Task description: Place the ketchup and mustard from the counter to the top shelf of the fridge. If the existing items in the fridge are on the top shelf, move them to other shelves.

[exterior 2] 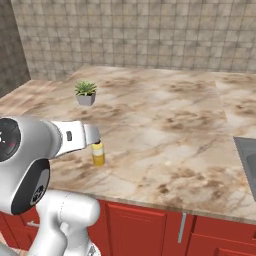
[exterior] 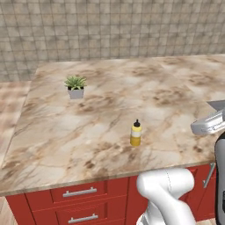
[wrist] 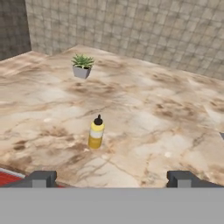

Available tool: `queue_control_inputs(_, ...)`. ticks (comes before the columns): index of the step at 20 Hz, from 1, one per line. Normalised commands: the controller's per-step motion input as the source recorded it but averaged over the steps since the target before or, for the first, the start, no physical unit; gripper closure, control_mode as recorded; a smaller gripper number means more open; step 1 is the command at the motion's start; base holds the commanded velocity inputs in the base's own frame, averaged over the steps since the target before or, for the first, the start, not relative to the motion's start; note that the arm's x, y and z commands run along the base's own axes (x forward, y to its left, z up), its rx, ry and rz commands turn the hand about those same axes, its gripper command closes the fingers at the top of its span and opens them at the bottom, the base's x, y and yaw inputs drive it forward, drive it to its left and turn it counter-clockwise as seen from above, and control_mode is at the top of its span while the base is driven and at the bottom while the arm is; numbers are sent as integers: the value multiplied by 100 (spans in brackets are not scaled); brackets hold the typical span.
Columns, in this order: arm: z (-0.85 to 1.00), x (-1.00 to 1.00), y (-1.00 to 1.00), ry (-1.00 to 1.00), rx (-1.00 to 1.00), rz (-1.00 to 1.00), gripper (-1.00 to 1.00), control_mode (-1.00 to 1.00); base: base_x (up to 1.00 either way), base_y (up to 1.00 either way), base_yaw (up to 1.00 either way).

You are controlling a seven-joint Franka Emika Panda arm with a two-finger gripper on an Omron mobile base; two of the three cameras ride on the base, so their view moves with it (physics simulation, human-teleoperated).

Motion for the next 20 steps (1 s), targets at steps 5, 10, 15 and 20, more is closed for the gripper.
queue_control_inputs(5, 0, 3, -2, 0, 0, 0, -100, -100, 0, 0, 0)
queue_control_inputs(10, 0, 70, -62, 2, 5, 23, -100, -100, 0, 0, 0)
queue_control_inputs(15, -15, 88, -78, 10, 3, 47, -100, -100, 0, 0, 0)
queue_control_inputs(20, -34, 85, -45, 10, 0, 53, -100, -100, 0, 0, 0)
